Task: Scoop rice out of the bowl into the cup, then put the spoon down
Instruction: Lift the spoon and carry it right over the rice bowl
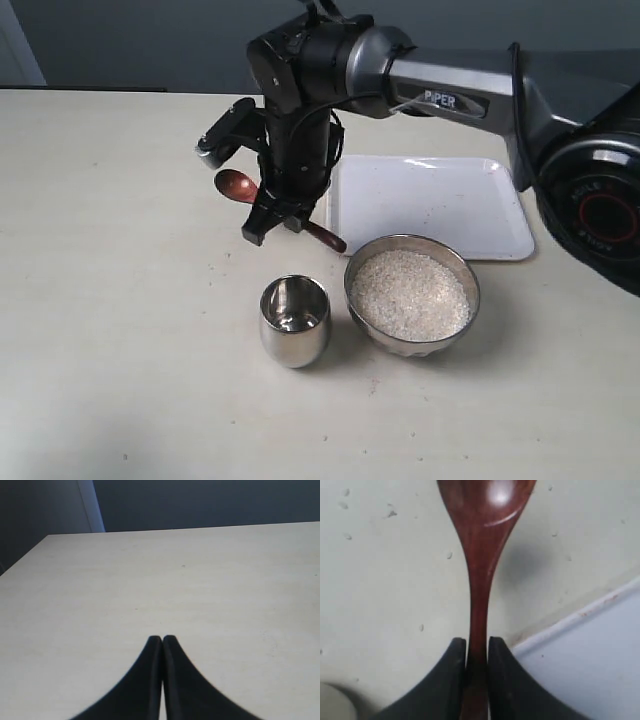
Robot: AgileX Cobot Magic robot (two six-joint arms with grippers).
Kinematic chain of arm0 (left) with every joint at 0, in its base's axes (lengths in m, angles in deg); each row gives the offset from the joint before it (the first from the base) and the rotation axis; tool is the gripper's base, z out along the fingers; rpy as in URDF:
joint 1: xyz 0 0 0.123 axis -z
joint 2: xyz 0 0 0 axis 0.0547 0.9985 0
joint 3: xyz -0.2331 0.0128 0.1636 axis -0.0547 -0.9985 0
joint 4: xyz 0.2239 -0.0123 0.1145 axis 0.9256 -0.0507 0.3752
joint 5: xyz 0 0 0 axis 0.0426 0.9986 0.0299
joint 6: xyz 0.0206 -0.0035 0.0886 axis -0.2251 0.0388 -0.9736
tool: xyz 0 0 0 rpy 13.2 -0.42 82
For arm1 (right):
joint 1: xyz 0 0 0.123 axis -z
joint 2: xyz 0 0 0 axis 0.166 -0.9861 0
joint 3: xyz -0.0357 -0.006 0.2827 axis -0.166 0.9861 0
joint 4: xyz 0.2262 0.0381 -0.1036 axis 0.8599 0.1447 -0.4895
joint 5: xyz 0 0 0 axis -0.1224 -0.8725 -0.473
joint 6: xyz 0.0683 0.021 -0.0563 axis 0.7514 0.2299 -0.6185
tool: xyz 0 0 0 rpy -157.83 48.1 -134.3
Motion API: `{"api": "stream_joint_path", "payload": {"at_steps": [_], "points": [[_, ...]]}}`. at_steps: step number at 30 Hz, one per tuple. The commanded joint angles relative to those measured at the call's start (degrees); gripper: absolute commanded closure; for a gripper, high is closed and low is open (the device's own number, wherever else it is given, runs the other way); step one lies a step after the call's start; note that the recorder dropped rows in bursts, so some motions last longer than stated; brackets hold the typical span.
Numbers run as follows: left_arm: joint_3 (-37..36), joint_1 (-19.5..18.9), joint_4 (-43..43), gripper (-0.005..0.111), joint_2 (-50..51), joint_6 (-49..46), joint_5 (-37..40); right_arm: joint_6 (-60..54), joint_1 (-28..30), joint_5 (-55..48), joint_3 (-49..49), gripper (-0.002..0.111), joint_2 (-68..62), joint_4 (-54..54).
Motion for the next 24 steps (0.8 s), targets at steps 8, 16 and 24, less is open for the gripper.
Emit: {"api": "stream_joint_path", "payload": {"at_steps": [8,16,24], "points": [[0.5,0.7,0.3,0.106,0.1,0.1,-0.7,-0.4,0.2,-7.3,0.0,0.109,9.5,-10.5],[0.5,0.7,0.3,0.106,0.1,0.1,-0.7,2.9,0.4,-7.3,0.0,0.109,16.4,-14.6],[0.5,0.7,0.3,0.106,0.1,0.1,-0.7,7.1,1.3,-7.3,15.6,0.109,28.3,-15.9]]}}
